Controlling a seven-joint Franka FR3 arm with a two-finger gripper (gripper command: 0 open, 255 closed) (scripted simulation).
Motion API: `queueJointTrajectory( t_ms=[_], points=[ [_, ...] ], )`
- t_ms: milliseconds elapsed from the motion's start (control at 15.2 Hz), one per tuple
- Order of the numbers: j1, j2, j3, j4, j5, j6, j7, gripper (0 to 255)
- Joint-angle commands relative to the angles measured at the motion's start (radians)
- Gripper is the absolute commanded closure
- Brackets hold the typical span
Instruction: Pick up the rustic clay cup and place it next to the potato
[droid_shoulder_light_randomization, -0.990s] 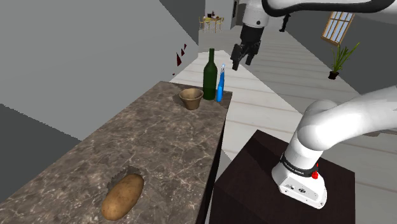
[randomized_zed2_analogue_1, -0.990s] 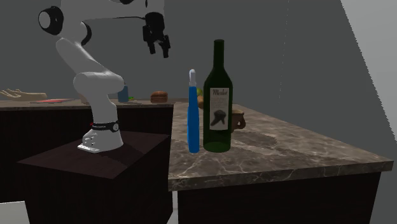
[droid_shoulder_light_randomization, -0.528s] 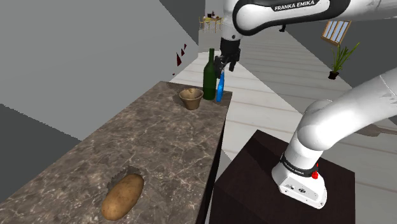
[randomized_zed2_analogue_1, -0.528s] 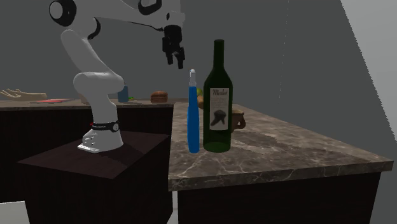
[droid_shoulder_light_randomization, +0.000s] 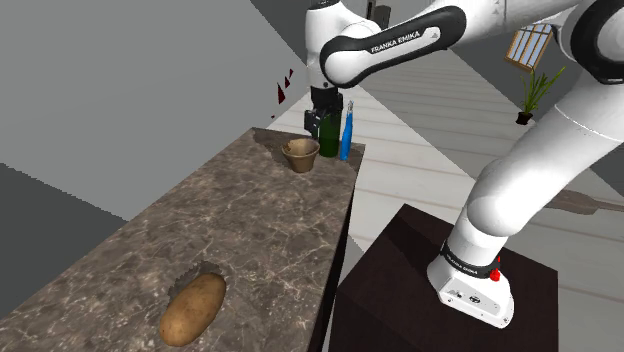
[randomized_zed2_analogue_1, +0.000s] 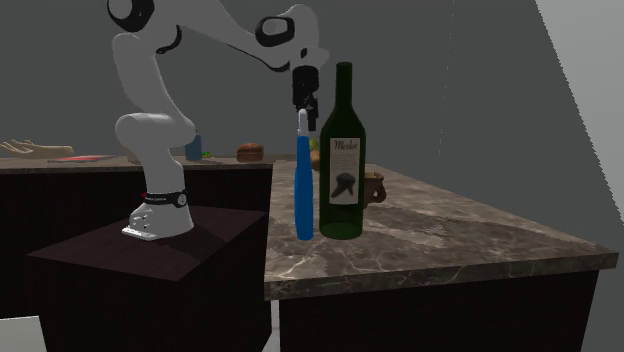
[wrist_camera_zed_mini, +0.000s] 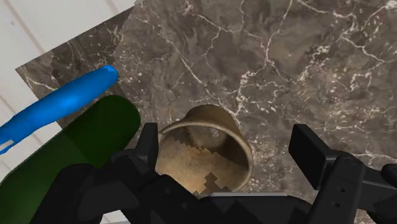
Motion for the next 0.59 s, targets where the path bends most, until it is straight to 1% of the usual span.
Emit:
queueJointTrajectory(
  t_ms=[0, 264, 528],
  points=[
    [-0.005, 0.086, 0.016, 0.043, -0.040, 0.028, 0.022, 0],
    [-0.004, 0.251, 0.043, 0.139, -0.127, 0.055, 0.077, 0],
    [0.012, 0.419, 0.055, 0.256, -0.220, 0.059, 0.127, 0]
  ],
)
